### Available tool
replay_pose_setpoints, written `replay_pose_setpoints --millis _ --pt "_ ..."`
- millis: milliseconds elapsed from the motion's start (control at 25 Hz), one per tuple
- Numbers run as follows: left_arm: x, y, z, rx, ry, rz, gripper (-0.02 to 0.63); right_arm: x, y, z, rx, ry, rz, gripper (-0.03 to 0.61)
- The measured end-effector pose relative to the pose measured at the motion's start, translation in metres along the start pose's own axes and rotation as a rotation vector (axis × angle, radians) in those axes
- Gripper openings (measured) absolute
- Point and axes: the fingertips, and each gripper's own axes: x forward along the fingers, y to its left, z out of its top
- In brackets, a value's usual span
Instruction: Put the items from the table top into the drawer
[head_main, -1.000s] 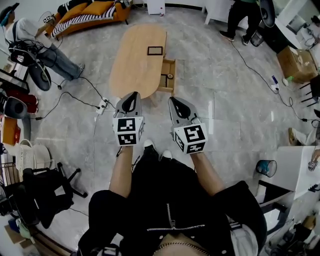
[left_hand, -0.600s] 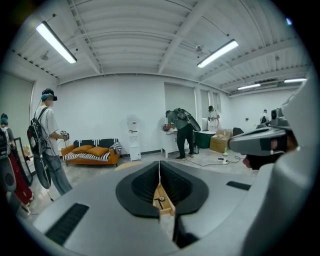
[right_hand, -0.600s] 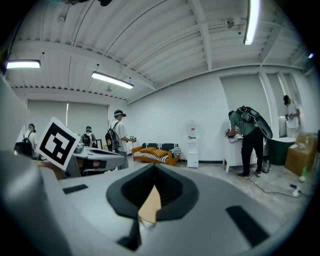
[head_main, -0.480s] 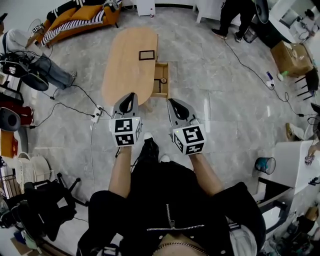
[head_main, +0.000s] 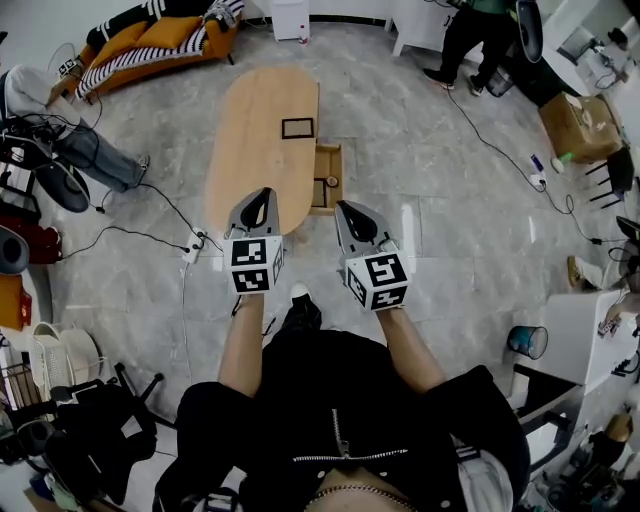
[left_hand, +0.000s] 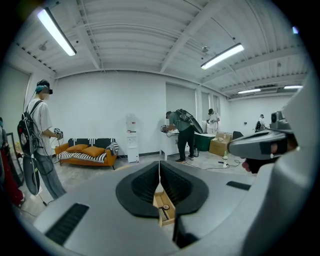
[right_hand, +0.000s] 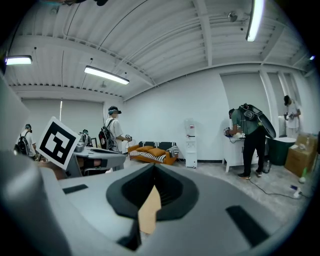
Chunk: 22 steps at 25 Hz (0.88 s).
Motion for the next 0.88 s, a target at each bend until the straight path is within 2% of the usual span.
replay_pose_setpoints --millis 320,560,880 --pt "0.036 0.064 0.013 -0.018 -0.01 0.0 0.017 0.071 0.01 0.018 -0.015 0.015 0.0 0.009" --pt "0.053 0.103 0.005 -0.034 0.01 -0.008 0.017 0.112 0.021 0.02 -0.024 0.031 0.004 0.009" --pt "0.074 0.128 0.003 -0.043 0.024 -0.023 0.017 0.142 0.017 0.019 -0.016 0.062 -0.01 0.009"
